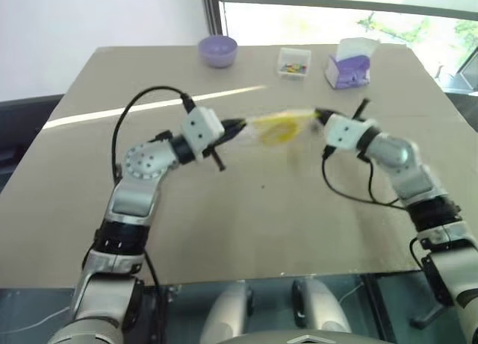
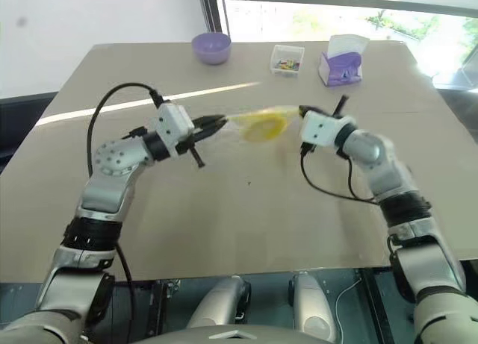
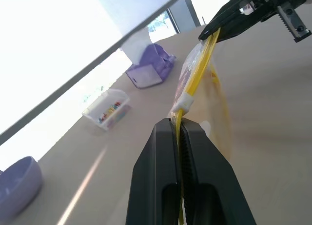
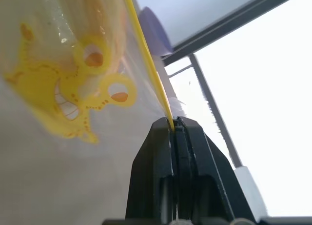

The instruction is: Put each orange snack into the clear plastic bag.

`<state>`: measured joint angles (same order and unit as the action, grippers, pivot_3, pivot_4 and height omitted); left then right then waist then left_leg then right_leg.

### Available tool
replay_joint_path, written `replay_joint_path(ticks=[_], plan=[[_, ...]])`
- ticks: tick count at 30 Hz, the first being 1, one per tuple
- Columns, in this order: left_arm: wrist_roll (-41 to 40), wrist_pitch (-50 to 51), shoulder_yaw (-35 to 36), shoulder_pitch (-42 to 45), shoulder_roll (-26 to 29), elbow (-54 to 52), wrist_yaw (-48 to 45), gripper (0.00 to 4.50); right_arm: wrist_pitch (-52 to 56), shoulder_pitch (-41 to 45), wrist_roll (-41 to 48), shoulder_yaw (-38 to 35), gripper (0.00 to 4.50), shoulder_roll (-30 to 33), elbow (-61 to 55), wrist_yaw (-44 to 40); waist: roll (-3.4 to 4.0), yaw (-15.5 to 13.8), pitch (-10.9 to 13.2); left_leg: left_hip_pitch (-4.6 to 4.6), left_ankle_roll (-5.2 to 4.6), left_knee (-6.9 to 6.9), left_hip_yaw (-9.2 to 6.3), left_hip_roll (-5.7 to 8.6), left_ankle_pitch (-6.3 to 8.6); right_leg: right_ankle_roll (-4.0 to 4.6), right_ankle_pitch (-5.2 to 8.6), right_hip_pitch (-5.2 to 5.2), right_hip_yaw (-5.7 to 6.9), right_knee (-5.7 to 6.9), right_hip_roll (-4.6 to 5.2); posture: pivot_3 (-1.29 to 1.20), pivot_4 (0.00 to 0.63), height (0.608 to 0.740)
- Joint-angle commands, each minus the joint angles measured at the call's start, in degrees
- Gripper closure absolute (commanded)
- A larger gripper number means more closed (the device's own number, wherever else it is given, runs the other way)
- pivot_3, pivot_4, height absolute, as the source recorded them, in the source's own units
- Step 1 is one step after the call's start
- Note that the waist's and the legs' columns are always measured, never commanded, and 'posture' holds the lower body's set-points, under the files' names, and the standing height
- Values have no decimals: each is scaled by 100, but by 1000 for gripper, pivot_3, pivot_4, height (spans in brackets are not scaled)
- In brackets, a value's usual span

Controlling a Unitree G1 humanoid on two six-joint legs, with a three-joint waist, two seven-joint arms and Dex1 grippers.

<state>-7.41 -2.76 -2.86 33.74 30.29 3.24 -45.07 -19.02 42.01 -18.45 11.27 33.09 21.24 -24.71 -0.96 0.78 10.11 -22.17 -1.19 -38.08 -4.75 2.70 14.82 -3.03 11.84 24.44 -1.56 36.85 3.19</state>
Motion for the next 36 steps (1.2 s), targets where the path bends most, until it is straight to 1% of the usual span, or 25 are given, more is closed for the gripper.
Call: replay_joint_path(ticks=[1, 3, 4, 7, 13, 15, 17, 19, 21, 22, 23, 24, 27, 29, 31, 34, 36], plan=[[68, -196, 223, 564, -213, 389, 455, 4500, 191, 105, -233, -558, 4435, 487, -137, 518, 0, 0, 0, -3, 0, 0, 1, 1, 0, 0, 0, 2, -1, 0, 1, 0, 150, 740], [183, -352, 160, 745, -312, 635, 518, 4500, 244, 127, -333, -619, 4435, 617, -229, 677, 0, 6, 0, -21, 0, -4, 3, 2, 0, 0, 0, 18, -1, 1, 1, 0, 150, 740], [278, -514, 87, 769, -336, 721, 511, 4500, 287, 34, -320, -658, 4435, 670, -379, 692, 0, 16, 0, -41, 1, -11, 5, 2, -1, -1, -1, 39, -2, 6, 2, 0, 150, 740], [544, -967, -125, 632, -280, 772, 472, 4500, 425, -445, -211, -727, 4435, 770, -848, 582, 0, 20, 0, -44, 1, -7, 10, 0, -1, -1, 0, 46, -8, 5, 0, 0, 150, 740], [485, -936, -360, -515, -19, -63, 79, 4500, 1197, -2401, 163, -826, 4435, 634, -2456, 114, 1, 6, -4, -60, -13, -5, 21, -4, 8, -1, 0, 58, -20, 0, 4, 0, 150, 740], [422, -811, -424, -793, 15, -267, -5, 4500, 1432, -2902, 268, -782, 4435, 631, -2762, -122, 1, 4, -3, -69, -17, -23, 34, -1, 10, -4, -2, 69, -34, 15, 5, 0, 150, 740], [373, -708, -494, -981, 26, -426, -88, 4500, 1705, -3294, 582, -820, 4435, 651, -3048, -449, 1, -4, -3, -55, -40, -24, 32, -2, 23, -8, -4, 59, -32, 16, 4, 0, 150, 740], [359, -643, -505, -1051, 22, -515, -124, 4500, 1878, -3457, 758, -888, 4435, 666, -3250, -607, 1, -7, -3, -26, -43, -24, 26, -4, 24, -7, -4, 28, -25, 16, 0, 0, 150, 740], [391, -624, -533, -1071, 30, -548, -176, 4500, 2264, -3776, 1228, -1188, 3893, 848, -3663, -1011, 1, -9, -3, -21, -44, -30, 29, -4, 24, -8, -4, 22, -25, 16, 0, 0, 150, 740], [402, -616, -538, -1066, 29, -539, -183, 4500, 2481, -3953, 1514, -1347, 3709, 965, -3965, -1268, 1, -22, -3, -17, -44, -33, 28, -4, 23, -8, -5, 15, -25, 16, -2, 0, 150, 740], [408, -606, -539, -1064, 29, -537, -190, 4500, 2622, -4078, 1754, -1465, 3225, 1081, -4244, -1488, 2, -32, -3, -7, -44, -35, 26, -4, 23, -8, -4, 1, -23, 16, -2, 0, 150, 740], [426, -604, -544, -1050, 41, -534, -200, 4500, 2722, -4055, 1909, -1532, 2946, 1163, -4516, -1608, 2, -31, -2, 4, -44, -34, 25, -4, 23, -8, -4, -10, -22, 13, -1, 0, 150, 740], [463, -588, -567, -1014, 75, -542, -211, 4500, 3135, -3658, 2335, -1503, 2946, 1166, -5046, -1787, 3, 49, -2, 37, -45, -29, 29, -14, 25, -9, -3, -41, -22, 4, -6, 0, 150, 740], [515, -635, -585, -956, 113, -509, -229, 4500, 3404, -3084, 2402, -1088, 2946, 961, -5243, -1830, 3, 76, -2, 45, -45, -29, 30, -24, 25, -11, -2, -47, -21, 4, -16, 0, 150, 740], [515, -616, -595, -903, 112, -478, -238, 4500, 3373, -2556, 2139, -548, 2946, 710, -5129, -1814, 2, 88, -2, 47, -44, -30, 27, -33, 24, -9, -3, -51, -15, 4, -22, 0, 150, 740], [515, -608, -639, -868, 89, -481, -259, 4500, 3281, -2007, 1806, 74, 2946, 321, -4709, -1751, 1, 61, -3, 44, -43, -31, 11, -35, 24, -4, -5, -54, 2, 3, -25, 0, 150, 740], [547, -625, -674, -876, 78, -499, -259, 4500, 3264, -1596, 1733, 402, 2946, -77, -4312, -1705, 1, 21, -2, 39, -42, -31, 12, -31, 24, -3, -6, -51, 1, 1, -21, 0, 150, 740]])
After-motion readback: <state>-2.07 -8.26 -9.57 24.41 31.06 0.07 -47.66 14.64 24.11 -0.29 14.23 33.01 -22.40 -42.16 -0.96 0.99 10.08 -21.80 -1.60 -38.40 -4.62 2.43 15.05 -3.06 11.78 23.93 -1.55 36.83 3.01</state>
